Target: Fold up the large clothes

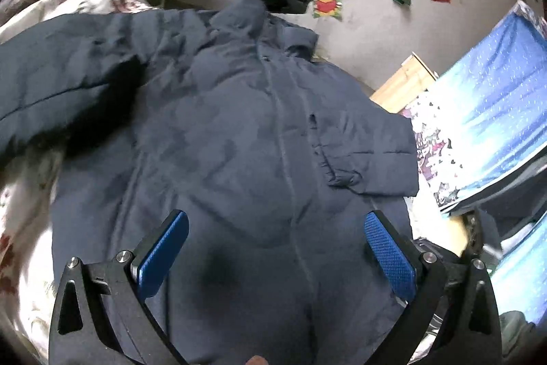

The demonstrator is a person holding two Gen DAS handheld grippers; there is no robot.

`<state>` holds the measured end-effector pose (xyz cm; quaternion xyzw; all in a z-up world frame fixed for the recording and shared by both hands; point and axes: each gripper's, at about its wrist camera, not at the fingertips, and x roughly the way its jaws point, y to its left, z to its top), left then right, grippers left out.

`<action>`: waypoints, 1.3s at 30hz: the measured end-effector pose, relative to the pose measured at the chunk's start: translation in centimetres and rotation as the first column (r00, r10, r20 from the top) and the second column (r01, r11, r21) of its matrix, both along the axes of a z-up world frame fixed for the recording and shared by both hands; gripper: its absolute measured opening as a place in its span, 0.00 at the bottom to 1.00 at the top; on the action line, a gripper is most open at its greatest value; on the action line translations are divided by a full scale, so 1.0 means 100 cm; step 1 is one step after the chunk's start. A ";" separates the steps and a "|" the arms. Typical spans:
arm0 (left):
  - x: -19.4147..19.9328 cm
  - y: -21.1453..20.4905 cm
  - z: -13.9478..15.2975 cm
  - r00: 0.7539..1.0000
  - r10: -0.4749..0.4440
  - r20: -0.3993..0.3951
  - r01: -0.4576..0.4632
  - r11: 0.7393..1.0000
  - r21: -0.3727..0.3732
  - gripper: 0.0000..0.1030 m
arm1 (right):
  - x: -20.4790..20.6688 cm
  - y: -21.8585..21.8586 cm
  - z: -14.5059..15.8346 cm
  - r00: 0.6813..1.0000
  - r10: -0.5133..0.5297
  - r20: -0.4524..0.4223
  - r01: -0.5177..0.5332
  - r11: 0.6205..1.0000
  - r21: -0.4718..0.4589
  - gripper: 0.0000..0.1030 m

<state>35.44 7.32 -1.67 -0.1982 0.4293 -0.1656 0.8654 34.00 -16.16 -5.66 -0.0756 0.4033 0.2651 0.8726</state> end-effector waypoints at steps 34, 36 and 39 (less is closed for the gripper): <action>0.158 -0.107 -0.043 0.985 -0.117 0.128 0.099 0.986 0.136 0.03 | 0.014 -0.120 0.007 0.974 -0.221 0.047 0.220 0.975 0.024 0.70; 0.146 -0.104 -0.027 0.982 -0.098 0.162 0.076 0.988 0.138 0.02 | 0.017 -0.123 0.011 0.965 -0.256 0.056 0.254 0.967 0.035 0.71; 0.123 -0.094 -0.002 0.970 -0.090 0.227 0.049 0.982 0.180 0.02 | 0.022 -0.125 0.022 0.947 -0.307 0.093 0.303 0.952 0.053 0.71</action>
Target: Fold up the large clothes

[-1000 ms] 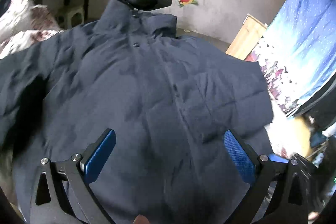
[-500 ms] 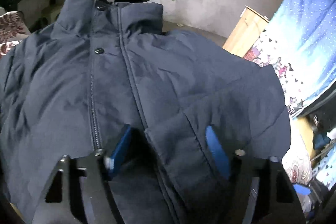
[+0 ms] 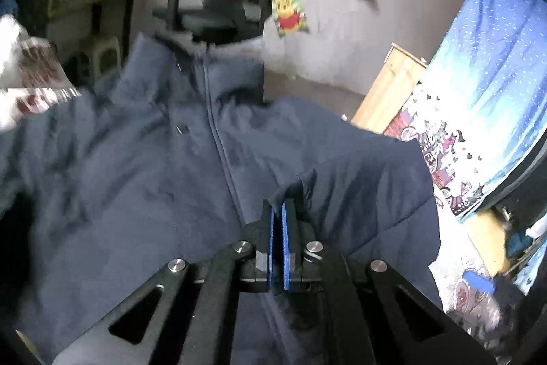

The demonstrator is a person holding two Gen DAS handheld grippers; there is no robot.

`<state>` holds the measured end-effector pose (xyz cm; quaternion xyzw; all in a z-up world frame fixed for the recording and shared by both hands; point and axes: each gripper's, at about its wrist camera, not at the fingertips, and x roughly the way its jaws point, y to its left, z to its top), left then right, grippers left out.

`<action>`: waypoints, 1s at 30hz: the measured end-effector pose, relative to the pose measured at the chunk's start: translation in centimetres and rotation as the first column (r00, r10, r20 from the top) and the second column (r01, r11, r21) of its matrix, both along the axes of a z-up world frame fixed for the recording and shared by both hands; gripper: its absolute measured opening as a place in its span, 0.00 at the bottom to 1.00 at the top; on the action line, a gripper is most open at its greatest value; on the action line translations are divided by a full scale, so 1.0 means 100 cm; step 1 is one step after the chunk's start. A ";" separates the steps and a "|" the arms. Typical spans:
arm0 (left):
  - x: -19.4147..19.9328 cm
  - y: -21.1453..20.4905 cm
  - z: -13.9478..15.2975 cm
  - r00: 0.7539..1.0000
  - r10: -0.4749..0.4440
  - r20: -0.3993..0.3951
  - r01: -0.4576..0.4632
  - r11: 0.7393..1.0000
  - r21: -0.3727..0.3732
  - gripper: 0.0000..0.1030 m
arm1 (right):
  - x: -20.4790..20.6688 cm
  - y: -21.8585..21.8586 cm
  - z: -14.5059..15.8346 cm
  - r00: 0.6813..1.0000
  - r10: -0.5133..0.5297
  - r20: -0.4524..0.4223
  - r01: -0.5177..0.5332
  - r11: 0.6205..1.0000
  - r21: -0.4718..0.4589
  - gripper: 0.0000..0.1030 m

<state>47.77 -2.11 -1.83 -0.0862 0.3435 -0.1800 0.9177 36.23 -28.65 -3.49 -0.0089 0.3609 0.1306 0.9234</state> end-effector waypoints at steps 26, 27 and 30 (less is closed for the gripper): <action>-0.044 0.152 -0.010 0.951 0.308 0.007 -0.300 0.919 0.257 0.02 | 0.110 0.120 -0.004 0.997 0.072 0.018 -0.072 0.997 0.021 0.64; -0.041 0.152 -0.016 0.951 0.311 -0.004 -0.298 0.916 0.269 0.02 | 0.116 0.130 -0.011 0.996 0.085 -0.004 -0.085 0.996 0.010 0.63; -0.034 0.158 -0.031 0.946 0.321 -0.035 -0.298 0.910 0.287 0.02 | 0.127 0.148 -0.032 0.992 0.104 -0.069 -0.106 0.994 -0.016 0.60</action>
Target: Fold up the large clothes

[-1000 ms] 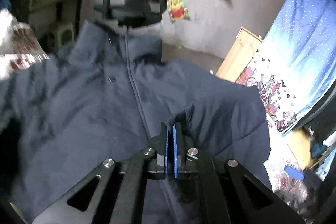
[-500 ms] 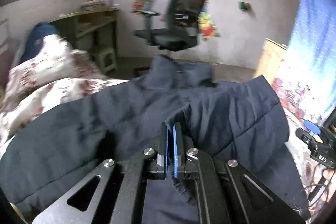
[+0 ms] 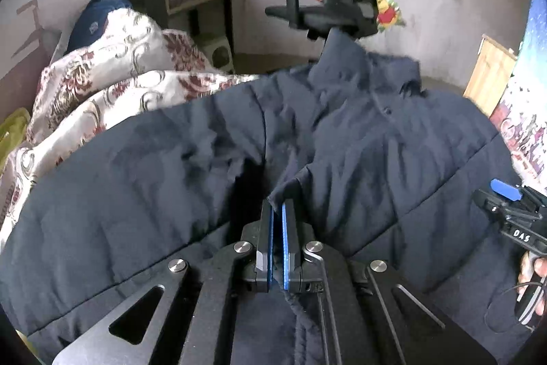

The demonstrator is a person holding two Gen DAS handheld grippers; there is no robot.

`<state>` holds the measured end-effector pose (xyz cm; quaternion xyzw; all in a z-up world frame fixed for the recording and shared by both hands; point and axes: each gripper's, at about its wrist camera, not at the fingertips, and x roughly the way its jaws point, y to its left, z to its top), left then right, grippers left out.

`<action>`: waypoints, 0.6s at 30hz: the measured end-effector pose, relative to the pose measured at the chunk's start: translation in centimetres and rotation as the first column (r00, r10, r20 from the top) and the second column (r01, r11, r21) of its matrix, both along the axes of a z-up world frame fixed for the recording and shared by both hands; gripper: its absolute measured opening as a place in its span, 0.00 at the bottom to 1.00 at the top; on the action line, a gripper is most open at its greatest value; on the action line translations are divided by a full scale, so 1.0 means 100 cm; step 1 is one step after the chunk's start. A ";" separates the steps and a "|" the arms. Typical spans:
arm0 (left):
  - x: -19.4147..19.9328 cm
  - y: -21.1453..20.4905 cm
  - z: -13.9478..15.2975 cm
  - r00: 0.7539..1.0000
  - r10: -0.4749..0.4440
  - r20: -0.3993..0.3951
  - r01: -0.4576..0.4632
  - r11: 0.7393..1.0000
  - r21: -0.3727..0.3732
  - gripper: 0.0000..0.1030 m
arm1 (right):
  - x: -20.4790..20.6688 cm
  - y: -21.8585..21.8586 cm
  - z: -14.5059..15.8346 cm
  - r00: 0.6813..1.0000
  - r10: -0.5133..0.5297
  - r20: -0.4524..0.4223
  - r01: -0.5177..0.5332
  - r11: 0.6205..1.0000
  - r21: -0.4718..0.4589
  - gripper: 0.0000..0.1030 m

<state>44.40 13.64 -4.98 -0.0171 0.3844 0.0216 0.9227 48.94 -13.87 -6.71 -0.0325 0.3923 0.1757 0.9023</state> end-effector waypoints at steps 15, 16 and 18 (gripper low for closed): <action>-0.052 0.034 0.012 0.996 0.075 0.043 -0.064 0.973 -0.223 0.61 | -0.005 -0.011 -0.009 0.998 -0.064 -0.006 0.064 0.990 0.125 0.76; -0.058 0.036 0.015 0.996 0.082 0.039 -0.070 0.969 -0.238 0.62 | -0.008 -0.010 -0.005 0.998 -0.067 0.003 0.066 0.988 0.137 0.77; -0.068 0.039 0.023 0.994 0.099 0.037 -0.086 0.962 -0.261 0.63 | -0.015 -0.005 0.005 0.998 -0.047 0.029 0.043 0.990 0.134 0.79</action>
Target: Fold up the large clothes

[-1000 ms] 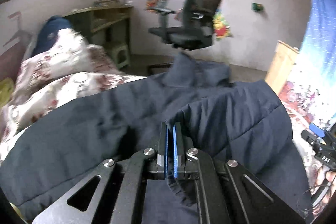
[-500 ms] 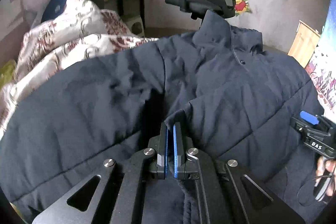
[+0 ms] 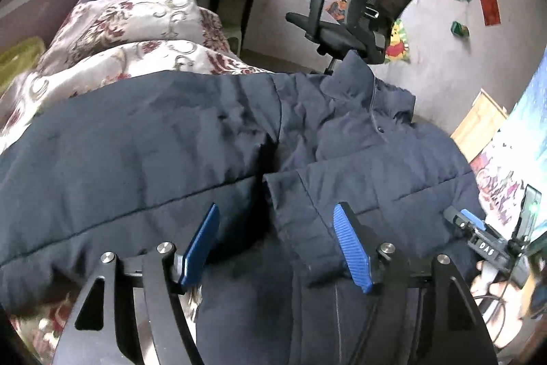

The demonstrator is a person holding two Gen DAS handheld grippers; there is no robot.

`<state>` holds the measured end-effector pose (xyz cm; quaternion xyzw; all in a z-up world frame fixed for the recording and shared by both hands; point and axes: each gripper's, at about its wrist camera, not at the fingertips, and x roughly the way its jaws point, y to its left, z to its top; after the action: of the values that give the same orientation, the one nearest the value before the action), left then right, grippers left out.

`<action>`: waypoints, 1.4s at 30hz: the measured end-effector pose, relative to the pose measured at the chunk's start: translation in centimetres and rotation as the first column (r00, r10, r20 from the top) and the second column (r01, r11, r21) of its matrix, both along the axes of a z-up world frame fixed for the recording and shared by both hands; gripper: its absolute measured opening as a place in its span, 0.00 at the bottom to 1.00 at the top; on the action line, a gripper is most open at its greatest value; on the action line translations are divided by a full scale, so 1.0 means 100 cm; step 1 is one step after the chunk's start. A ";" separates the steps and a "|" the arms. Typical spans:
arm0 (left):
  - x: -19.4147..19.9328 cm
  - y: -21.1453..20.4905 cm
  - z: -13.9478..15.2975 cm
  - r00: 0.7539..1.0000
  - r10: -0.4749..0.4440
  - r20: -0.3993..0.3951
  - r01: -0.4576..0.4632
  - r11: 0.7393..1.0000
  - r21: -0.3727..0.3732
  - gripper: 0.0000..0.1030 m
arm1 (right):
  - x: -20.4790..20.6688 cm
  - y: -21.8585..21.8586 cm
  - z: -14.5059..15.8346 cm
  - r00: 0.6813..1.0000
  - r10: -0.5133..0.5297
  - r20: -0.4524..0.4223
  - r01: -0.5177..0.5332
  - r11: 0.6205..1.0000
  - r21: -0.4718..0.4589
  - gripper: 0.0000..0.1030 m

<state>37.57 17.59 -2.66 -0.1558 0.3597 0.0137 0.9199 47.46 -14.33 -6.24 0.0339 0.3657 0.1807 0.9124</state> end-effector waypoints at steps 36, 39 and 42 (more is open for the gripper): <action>-0.198 0.220 -0.011 0.739 0.657 -0.149 -0.635 0.607 -0.478 0.91 | -0.065 0.120 0.011 0.971 0.237 0.030 -0.231 0.964 -0.128 0.93; -0.200 0.218 -0.007 0.718 0.684 -0.130 -0.660 0.608 -0.442 0.82 | -0.061 0.122 0.005 0.975 0.223 0.016 -0.219 0.966 -0.140 0.93; -0.203 0.214 0.004 0.702 0.708 -0.081 -0.675 0.625 -0.391 0.63 | -0.058 0.122 0.000 0.977 0.211 -0.004 -0.210 0.967 -0.145 0.93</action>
<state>17.30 39.03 -2.29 -0.4631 0.2299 0.2873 0.8063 41.70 -2.08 -6.27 -0.0724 0.3743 0.2498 0.8901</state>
